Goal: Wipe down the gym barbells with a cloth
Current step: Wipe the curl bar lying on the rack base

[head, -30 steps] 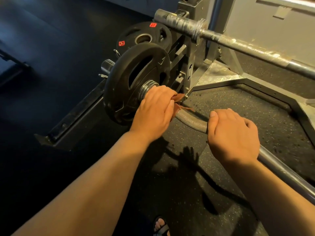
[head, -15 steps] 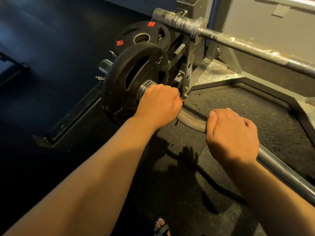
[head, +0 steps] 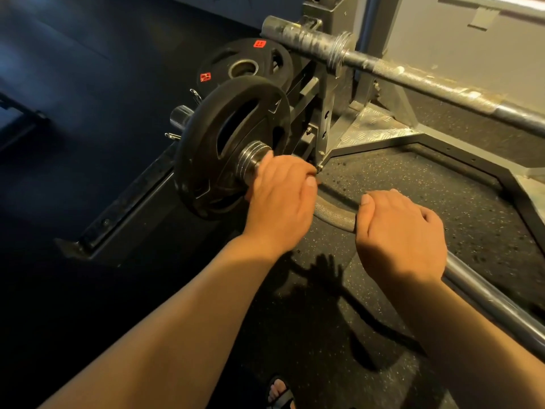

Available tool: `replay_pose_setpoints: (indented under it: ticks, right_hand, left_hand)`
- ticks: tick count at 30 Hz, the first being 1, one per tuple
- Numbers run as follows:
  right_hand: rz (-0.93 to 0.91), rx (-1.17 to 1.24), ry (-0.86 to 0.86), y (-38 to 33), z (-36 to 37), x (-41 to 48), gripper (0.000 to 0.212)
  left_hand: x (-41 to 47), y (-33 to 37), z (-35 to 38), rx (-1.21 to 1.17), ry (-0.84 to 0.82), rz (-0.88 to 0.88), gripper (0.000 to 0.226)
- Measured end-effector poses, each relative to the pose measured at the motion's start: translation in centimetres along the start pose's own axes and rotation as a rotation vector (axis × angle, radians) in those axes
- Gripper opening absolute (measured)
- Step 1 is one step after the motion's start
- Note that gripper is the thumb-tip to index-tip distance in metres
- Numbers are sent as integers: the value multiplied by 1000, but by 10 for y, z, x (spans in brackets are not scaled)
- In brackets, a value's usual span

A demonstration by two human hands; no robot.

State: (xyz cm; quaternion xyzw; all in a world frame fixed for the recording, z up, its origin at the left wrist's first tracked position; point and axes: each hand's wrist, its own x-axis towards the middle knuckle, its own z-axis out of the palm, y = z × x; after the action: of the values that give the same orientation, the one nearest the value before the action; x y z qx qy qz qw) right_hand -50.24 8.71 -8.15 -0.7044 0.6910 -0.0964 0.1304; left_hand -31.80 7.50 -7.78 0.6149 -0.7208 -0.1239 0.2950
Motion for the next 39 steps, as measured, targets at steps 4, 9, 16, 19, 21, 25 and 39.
replay_pose_setpoints:
  ticks: [4,9,16,19,21,25,39]
  right_hand:
    - [8,-1,27,-2,-1,-1,53]
    - [8,-16,42,-4,-2,-2,51]
    - [15,-39,50,-4,-2,-1,51]
    - [1,-28,53,-3,-2,-3,48]
    - [-8,-42,49,-2,-2,-3,47]
    - [2,-48,37,-2,-1,-3,46]
    - [9,-31,29,-4,-1,-2,52]
  left_hand:
    - [4,-14,-13,66,-165,196,25]
    - [17,-13,-17,139,-35,21,30]
    - [-12,10,-6,13,-162,160,30]
    - [2,-18,-18,107,-121,143,27]
    - [5,-19,-15,67,-40,7,27]
    - [-10,22,11,-31,25,-48,36]
    - [-19,23,13,-29,6,-11,30]
